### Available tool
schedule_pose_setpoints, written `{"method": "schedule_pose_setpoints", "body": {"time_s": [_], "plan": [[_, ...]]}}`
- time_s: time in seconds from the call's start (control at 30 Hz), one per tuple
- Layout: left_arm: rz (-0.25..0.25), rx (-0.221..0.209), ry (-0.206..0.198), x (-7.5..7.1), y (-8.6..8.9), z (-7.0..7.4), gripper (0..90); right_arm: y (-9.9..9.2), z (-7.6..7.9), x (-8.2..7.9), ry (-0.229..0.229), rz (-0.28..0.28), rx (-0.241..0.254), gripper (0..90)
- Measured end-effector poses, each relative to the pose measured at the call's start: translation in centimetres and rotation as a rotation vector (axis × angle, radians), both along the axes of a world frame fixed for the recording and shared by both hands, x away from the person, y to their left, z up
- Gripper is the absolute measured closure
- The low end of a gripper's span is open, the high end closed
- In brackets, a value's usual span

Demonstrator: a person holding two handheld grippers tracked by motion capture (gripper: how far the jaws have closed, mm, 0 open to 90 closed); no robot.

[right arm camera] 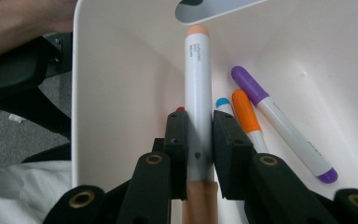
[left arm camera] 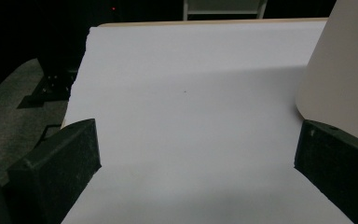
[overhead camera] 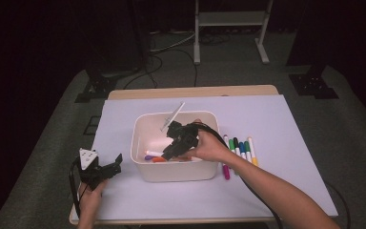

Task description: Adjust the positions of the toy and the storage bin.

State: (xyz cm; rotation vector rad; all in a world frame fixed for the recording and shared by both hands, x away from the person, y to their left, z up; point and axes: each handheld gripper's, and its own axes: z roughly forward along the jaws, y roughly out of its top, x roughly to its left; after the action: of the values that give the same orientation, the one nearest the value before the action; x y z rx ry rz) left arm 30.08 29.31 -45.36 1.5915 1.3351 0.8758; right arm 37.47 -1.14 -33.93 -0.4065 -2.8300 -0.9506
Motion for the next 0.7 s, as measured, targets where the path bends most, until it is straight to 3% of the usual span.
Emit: {"method": "schedule_pose_setpoints", "body": {"time_s": [0.2, 0.37, 0.57, 0.7], "plan": [[0.001, -0.001, 0.000, 0.0, 0.0, 0.0, 0.0, 0.3, -0.5, -0.1, -0.006, 0.013, -0.026, 73.9], [0.001, -0.003, -0.001, 0.0, 0.0, 0.0, 0.0, 0.1, -0.1, -0.2, -0.027, 0.009, -0.017, 70.7], [0.001, -0.002, 0.002, 0.0, 0.0, 0.0, 0.0, -1.2, 1.5, -0.6, -0.050, -0.012, 0.024, 69.4], [0.000, 0.000, 0.001, 0.0, 0.0, 0.0, 0.0, -3.6, 3.4, -1.1, -0.081, -0.051, 0.064, 68.2]]}}
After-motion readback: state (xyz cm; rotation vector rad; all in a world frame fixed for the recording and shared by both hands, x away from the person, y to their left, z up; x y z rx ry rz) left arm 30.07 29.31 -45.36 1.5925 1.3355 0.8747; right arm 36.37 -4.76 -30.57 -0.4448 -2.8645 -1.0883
